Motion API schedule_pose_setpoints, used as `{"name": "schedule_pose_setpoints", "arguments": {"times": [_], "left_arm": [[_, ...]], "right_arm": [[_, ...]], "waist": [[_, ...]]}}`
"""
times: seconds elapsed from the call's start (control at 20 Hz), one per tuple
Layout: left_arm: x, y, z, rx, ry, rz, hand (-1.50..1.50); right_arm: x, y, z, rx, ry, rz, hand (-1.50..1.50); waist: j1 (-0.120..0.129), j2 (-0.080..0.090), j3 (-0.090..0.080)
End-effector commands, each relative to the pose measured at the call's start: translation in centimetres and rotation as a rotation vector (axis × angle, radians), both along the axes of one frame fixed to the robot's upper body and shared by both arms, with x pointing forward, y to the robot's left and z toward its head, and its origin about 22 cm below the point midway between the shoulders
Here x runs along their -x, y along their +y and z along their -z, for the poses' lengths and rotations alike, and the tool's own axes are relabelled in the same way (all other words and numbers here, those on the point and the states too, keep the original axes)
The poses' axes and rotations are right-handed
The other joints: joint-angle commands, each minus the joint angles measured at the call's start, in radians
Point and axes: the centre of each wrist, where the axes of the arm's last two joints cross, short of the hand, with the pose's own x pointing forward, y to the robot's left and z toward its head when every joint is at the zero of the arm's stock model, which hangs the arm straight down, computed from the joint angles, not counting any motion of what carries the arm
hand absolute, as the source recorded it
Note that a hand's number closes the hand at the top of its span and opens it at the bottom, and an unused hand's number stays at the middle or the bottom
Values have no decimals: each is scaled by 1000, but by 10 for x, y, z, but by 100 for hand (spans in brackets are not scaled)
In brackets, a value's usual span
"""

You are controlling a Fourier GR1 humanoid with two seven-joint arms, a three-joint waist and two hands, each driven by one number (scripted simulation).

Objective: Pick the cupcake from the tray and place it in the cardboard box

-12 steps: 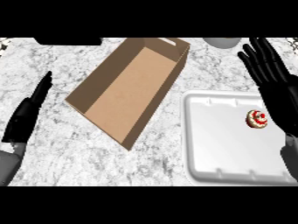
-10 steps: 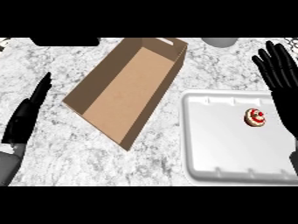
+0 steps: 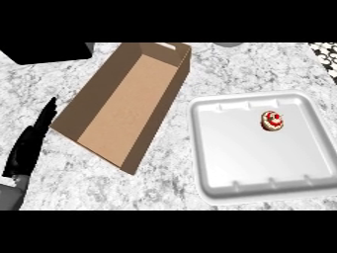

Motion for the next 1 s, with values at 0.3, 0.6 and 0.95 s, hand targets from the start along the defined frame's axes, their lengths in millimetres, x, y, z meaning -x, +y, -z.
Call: {"name": "schedule_pose_setpoints", "arguments": {"times": [0.3,0.6,0.95], "left_arm": [[5,-24,15,0,43,73,0],[-6,-35,-4,-10,45,93,0],[-9,-21,11,3,37,104,0]], "right_arm": [[137,-64,79,528,79,132,-150],[155,-34,57,585,235,166,-150],[145,5,15,665,406,168,-150]], "waist": [[72,-1,-19],[93,-3,-22],[99,2,-24]]}}
